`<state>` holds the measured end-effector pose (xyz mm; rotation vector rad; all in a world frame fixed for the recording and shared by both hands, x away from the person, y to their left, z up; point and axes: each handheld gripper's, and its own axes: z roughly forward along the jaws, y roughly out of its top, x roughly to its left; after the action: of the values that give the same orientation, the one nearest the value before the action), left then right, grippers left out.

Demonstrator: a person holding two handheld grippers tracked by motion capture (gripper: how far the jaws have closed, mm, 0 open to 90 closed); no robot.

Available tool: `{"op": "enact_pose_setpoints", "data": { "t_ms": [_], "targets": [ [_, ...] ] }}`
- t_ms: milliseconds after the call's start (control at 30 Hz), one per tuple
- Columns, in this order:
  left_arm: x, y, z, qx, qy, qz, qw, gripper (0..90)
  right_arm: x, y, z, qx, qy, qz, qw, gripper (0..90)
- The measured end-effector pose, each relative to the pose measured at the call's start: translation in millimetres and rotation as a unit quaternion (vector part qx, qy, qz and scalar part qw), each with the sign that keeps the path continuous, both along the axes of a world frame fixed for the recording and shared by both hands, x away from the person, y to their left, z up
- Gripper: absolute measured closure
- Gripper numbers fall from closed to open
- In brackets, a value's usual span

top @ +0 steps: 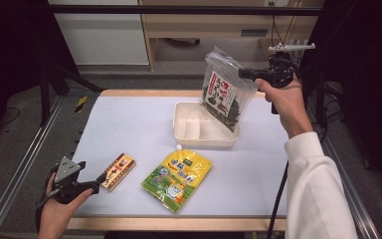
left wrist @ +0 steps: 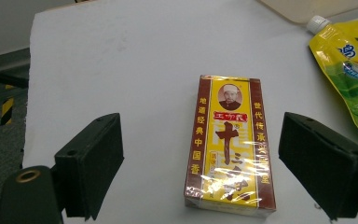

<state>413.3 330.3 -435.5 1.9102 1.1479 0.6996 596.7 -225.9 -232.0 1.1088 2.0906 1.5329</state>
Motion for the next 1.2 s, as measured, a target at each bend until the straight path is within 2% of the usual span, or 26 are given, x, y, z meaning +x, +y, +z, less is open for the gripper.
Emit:
{"op": "enact_pose_setpoints", "data": {
  "t_ms": [267,500,667,767,833,1033,1100,1200],
  "targets": [
    [-0.4,0.5,0.1,0.004,0.001,0.0,1.0,13.6,1.4,-7.3,-6.4,0.01,-0.001,-0.005,0.9999,89.0],
    [-0.1,-1.4,-0.4,0.006,0.0,-0.003,1.0,13.6,-0.3,-13.4,-6.6,0.006,-0.001,-0.012,0.9999,89.0],
    [-0.3,-2.5,-0.4,0.006,0.001,-0.004,1.0,13.6,0.9,-14.7,-12.4,0.001,0.005,-0.016,0.9999,89.0],
    [-0.4,-1.9,-0.2,0.006,0.0,-0.005,1.0,13.6,2.4,-13.4,-19.1,0.002,0.006,-0.012,0.9999,89.0],
    [-0.6,-1.6,-0.2,0.005,0.0,-0.003,1.0,13.6,3.5,-13.2,-23.5,0.011,0.006,-0.011,0.9999,89.0],
    [-0.8,-1.8,0.3,0.004,-0.002,-0.005,1.0,13.6,6.8,-9.0,-28.4,0.013,0.01,-0.012,0.9998,89.0],
    [-0.9,-2.1,0.4,0.005,-0.002,-0.006,1.0,13.7,8.9,-5.3,-36.3,0.0,0.02,-0.012,0.9997,88.9],
    [-1.3,-2.8,0.1,0.007,0.0,-0.008,0.9999,13.6,9.4,-3.7,-46.0,0.007,0.028,-0.011,0.9995,88.9]
  ]
}}
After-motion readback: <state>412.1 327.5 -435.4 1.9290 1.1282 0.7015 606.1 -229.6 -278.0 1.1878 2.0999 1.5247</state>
